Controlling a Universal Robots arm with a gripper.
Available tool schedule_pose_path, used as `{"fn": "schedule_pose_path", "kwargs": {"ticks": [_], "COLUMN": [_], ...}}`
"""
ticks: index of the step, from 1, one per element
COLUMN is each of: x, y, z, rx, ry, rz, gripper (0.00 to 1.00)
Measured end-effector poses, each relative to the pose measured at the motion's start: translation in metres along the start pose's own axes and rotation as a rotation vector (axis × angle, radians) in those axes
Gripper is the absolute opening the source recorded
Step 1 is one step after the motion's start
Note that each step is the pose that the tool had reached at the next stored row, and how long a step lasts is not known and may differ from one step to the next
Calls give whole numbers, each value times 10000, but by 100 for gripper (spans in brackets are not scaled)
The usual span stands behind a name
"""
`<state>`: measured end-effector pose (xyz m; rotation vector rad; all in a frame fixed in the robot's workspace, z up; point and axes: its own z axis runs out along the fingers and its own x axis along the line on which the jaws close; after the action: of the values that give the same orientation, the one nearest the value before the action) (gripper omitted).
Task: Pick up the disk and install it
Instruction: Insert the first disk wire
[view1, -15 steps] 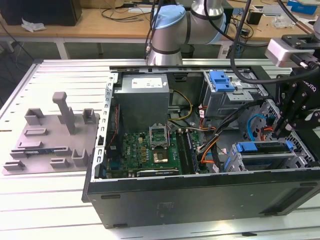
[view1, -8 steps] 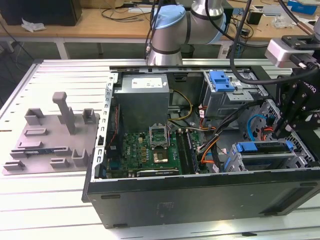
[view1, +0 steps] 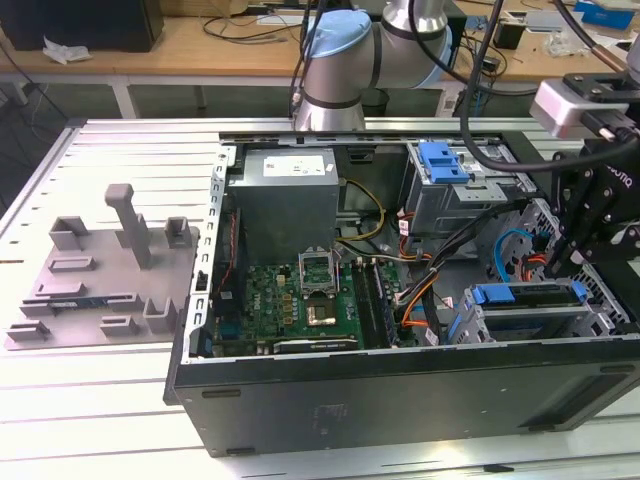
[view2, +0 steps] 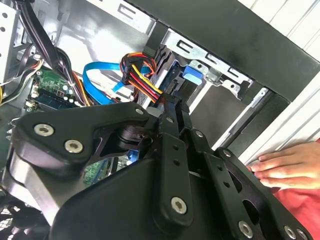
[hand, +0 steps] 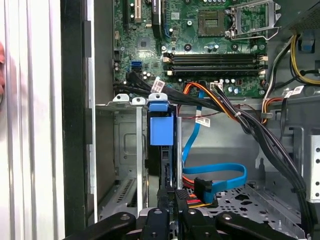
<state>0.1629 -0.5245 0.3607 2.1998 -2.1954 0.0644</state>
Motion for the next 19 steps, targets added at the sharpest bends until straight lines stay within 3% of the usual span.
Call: {"fn": "schedule_pose_path", "kwargs": {"ticks": [19], "x": [3], "y": [0], "z": [7], "rx": [15], "ry": [-1], "rz": [-288], "gripper": [17]}}
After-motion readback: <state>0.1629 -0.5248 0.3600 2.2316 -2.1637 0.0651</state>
